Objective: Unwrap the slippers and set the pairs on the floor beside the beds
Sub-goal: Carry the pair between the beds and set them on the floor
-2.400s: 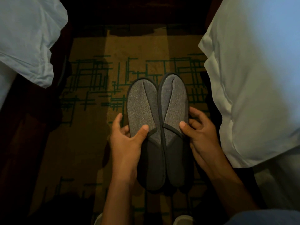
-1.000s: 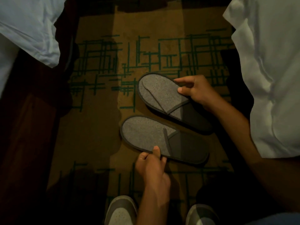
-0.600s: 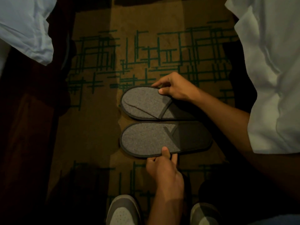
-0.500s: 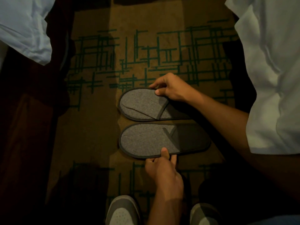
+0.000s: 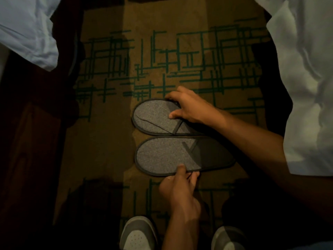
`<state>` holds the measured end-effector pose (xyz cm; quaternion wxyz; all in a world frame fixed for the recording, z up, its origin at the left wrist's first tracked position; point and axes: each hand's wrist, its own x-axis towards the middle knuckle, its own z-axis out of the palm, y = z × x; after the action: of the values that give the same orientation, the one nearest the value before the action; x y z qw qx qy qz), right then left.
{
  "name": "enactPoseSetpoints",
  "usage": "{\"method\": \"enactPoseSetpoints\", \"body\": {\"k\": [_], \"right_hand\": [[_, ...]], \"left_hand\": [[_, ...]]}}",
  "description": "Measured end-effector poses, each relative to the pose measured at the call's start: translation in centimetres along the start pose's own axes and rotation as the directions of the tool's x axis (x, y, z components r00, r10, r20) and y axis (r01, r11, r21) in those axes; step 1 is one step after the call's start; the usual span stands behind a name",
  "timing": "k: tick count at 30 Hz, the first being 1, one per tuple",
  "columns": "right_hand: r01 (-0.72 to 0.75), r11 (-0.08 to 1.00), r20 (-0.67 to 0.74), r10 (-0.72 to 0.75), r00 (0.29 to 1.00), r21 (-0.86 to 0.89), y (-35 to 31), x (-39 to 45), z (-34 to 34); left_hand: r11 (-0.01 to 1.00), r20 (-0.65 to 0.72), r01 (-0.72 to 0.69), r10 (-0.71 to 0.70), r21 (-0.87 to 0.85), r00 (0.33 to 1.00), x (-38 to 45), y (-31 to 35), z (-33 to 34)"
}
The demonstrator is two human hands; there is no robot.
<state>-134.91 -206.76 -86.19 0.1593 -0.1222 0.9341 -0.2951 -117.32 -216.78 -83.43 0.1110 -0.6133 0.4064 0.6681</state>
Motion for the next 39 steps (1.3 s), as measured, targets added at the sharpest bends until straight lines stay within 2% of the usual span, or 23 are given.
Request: {"method": "enactPoseSetpoints", "body": {"k": [4,12,21,30,33,36,39], "right_hand": [[-0.010,1.000,0.021,0.010,1.000,0.007,0.1,-0.1,-0.2],[0.046,0.994,0.012,-0.045,0.999,-0.097,0.1,-0.3,-0.1],[0.063,0.955,-0.091,-0.093,0.992,-0.291,0.1,-0.6,0.1],[0.087,0.943,-0.120,-0.132,0.984,-0.321,0.3,-0.6,0.0],[0.015,0.979,-0.177,-0.052,0.983,-0.205,0.3,-1.1,0.2],[-0.153,0.987,-0.315,0.159,0.936,0.047,-0.4,-2.7,-0.6],[-0.312,0.928,-0.320,0.364,0.874,0.204,-1.3,-5.8,-2.2]], "left_hand": [[1.000,-0.007,-0.031,0.031,0.000,0.999,0.3,-0.2,-0.3],[0.998,-0.016,-0.058,0.058,-0.012,0.998,0.8,-0.5,-0.5],[0.998,-0.088,-0.048,0.052,0.048,0.995,1.2,-0.8,-0.5],[0.991,-0.131,-0.092,0.104,0.097,0.986,2.2,-1.9,-0.1],[0.989,-0.125,-0.105,0.118,0.107,0.985,2.1,-1.9,0.0],[0.975,-0.141,-0.133,0.159,0.179,0.977,0.9,-1.2,0.0],[0.938,-0.117,-0.149,0.194,0.313,0.974,-2.0,0.3,-1.2]]}}
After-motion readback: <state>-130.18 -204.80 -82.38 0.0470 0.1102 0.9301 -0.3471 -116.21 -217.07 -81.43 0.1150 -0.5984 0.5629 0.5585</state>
